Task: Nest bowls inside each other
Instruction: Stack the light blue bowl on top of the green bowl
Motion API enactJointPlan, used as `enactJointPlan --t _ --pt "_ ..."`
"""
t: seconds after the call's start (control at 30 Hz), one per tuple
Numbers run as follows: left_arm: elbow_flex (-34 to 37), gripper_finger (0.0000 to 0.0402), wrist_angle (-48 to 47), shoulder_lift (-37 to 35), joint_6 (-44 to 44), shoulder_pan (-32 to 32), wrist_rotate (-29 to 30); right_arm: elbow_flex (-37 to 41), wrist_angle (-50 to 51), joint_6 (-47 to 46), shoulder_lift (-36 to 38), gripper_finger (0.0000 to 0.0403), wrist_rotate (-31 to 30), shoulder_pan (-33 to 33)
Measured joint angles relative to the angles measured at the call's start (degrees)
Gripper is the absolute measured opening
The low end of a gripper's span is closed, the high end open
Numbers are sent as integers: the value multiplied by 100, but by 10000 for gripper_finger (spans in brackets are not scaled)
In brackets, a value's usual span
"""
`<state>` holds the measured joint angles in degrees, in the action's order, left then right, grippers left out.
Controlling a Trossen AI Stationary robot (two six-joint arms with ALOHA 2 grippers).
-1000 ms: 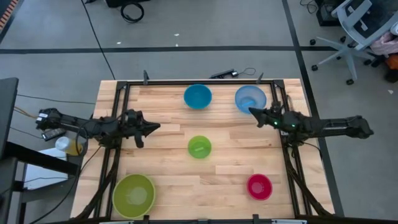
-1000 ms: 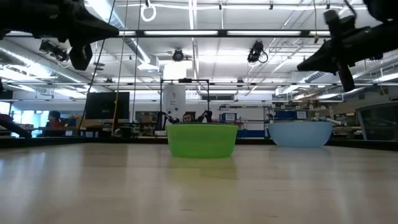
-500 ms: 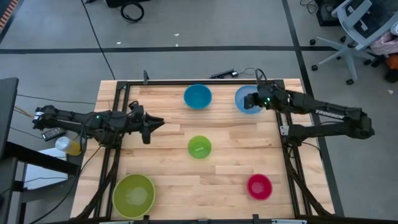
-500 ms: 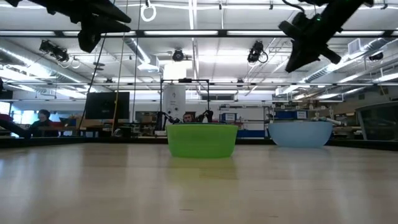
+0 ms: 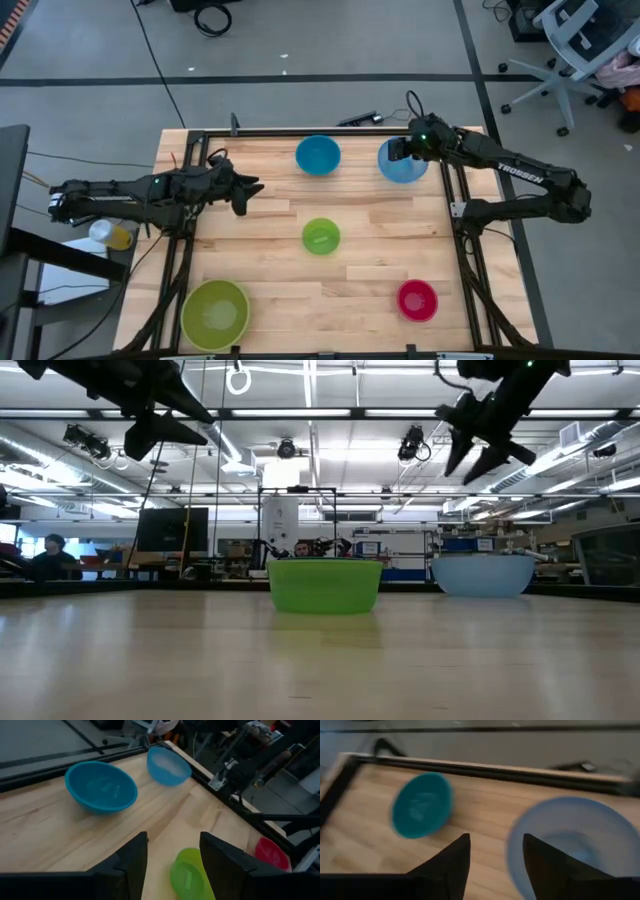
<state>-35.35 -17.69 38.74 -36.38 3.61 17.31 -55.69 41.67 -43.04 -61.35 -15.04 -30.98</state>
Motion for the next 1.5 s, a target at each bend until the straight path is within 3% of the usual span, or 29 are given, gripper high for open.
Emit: enactJointPlan --t 0.23,0.43,0.8,1.3,1.5 --pt "0 188 201 423 163 609 -767 -348 1259 -27 -498 195 66 -761" --pt "-266 188 511 935 422 1097 -1374 -440 1576 -64 -852 195 182 -1166" --pt "-1661 188 -406 1767 1669 1764 -1463 -440 1894 -27 -1443 195 182 -1810" --pt "-1687 188 -796 2436 1464 1870 -1463 -436 1747 175 -2681 194 -325 -2149" --pt "-1687 188 -1039 2502 1438 1868 -1465 -409 1711 294 -3206 174 -421 -2238"
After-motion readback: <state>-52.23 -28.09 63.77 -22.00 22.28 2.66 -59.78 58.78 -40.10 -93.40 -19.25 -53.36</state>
